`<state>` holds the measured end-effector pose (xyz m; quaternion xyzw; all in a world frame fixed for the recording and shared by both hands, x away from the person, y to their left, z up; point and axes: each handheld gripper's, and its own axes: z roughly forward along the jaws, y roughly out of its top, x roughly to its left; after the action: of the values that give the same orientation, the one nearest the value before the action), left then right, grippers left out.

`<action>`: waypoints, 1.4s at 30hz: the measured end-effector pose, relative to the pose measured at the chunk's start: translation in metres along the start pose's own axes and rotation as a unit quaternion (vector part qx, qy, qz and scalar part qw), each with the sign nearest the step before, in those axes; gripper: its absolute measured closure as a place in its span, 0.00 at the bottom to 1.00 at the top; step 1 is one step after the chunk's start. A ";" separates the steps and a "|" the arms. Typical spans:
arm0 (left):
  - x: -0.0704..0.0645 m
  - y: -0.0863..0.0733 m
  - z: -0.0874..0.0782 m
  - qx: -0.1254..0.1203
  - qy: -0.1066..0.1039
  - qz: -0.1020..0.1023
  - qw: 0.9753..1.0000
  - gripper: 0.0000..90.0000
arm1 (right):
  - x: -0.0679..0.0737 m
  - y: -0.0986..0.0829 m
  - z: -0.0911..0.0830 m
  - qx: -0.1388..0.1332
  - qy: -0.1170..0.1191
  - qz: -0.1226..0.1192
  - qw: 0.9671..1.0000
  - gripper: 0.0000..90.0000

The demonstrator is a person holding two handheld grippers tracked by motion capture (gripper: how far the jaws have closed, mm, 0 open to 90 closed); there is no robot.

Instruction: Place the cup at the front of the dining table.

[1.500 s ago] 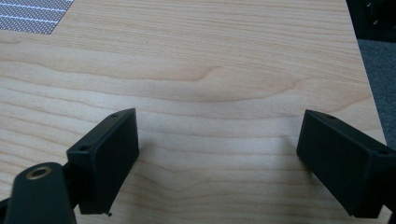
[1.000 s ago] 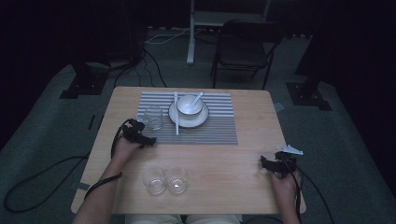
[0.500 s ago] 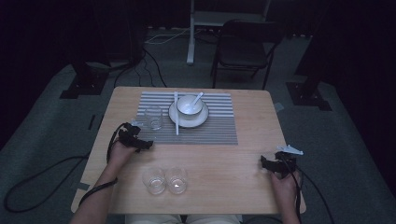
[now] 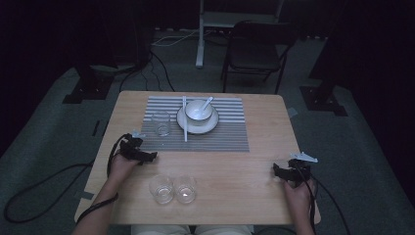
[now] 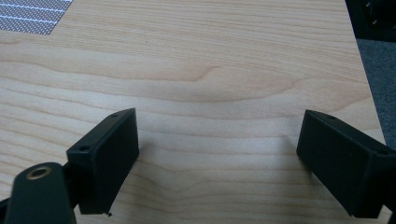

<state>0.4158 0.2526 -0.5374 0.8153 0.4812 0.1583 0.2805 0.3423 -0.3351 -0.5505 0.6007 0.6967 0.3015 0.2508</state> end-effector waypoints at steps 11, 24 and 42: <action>-0.001 -0.018 -0.017 -0.020 -0.002 -0.007 1.000 0.00 | 0.000 0.000 0.000 0.000 0.000 0.000 1.000 0.14; -0.004 -0.043 -0.036 -0.030 -0.004 -0.003 1.000 0.00 | 0.000 0.000 0.000 0.000 0.000 0.000 1.000 0.14; -0.009 -0.075 -0.060 -0.054 0.001 -0.020 0.998 0.00 | 0.000 0.000 0.000 0.000 -0.001 0.001 1.000 0.14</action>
<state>0.3279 0.2914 -0.5355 0.7893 0.4882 0.1795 0.3264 0.3417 -0.3349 -0.5505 0.6016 0.6960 0.3007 0.2512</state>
